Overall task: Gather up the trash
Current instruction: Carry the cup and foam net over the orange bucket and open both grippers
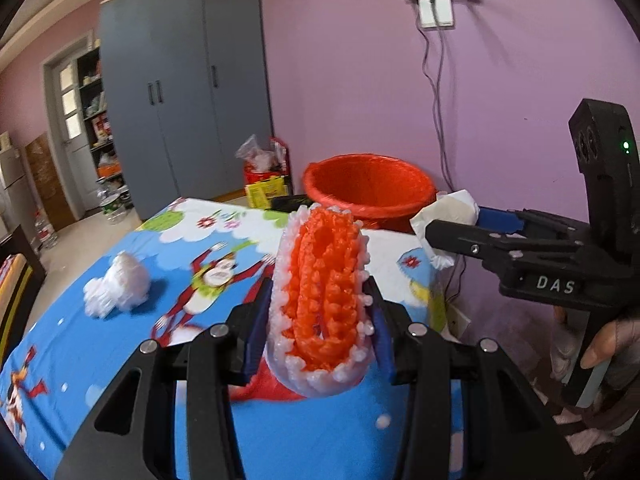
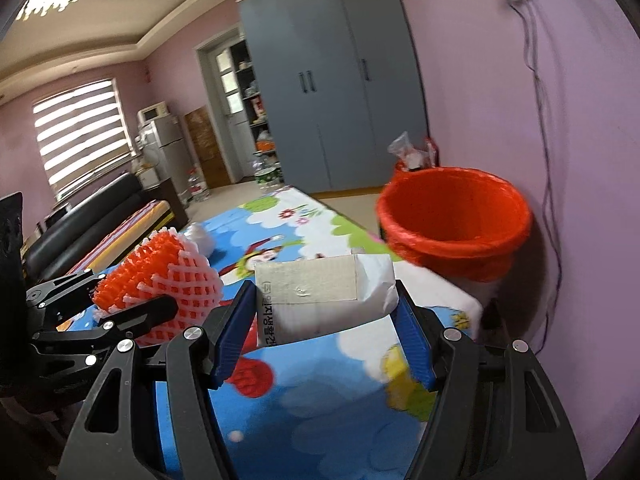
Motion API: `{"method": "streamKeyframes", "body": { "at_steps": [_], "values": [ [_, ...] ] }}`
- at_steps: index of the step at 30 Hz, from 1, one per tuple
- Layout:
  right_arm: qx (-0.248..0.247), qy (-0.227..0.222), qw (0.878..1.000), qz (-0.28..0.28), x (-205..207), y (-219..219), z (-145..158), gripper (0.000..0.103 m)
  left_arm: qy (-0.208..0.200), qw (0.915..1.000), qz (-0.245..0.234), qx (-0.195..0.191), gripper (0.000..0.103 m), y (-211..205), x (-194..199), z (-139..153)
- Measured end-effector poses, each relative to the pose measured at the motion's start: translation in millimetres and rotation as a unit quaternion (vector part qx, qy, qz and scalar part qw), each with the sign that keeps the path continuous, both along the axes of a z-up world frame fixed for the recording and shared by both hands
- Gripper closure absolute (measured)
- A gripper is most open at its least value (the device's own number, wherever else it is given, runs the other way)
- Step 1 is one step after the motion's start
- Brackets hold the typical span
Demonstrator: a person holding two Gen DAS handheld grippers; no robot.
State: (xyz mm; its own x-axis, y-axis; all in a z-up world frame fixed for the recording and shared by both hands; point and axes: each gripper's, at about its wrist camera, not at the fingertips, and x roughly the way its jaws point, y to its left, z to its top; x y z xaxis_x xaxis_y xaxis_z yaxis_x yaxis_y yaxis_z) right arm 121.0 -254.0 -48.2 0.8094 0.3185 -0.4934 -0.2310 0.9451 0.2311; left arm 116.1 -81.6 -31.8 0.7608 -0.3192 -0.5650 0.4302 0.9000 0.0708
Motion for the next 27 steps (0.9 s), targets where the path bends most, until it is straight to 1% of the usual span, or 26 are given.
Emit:
{"method": "streamKeyframes", "body": {
  "at_steps": [3,8,14,22,27],
  "values": [
    [-0.003,0.000,1.000,-0.015,9,-15,-1,0.038,-0.001,0.9999,-0.015,0.002,0.060,-18,16,0],
    [-0.017,-0.005,0.999,-0.034,31,-38,1,0.038,0.007,0.9993,-0.034,-0.012,0.059,-43,50,4],
    [-0.054,-0.013,0.998,-0.043,58,-56,-1,0.038,0.022,0.9982,-0.052,-0.020,0.059,-71,95,2],
    [-0.074,0.001,0.995,-0.061,107,-89,-21,0.038,0.034,0.9969,-0.066,-0.026,0.058,-102,156,0],
    [-0.083,0.004,0.994,-0.065,141,-100,-32,0.038,0.035,0.9963,-0.077,-0.018,0.057,-124,203,-3]
  ]
}}
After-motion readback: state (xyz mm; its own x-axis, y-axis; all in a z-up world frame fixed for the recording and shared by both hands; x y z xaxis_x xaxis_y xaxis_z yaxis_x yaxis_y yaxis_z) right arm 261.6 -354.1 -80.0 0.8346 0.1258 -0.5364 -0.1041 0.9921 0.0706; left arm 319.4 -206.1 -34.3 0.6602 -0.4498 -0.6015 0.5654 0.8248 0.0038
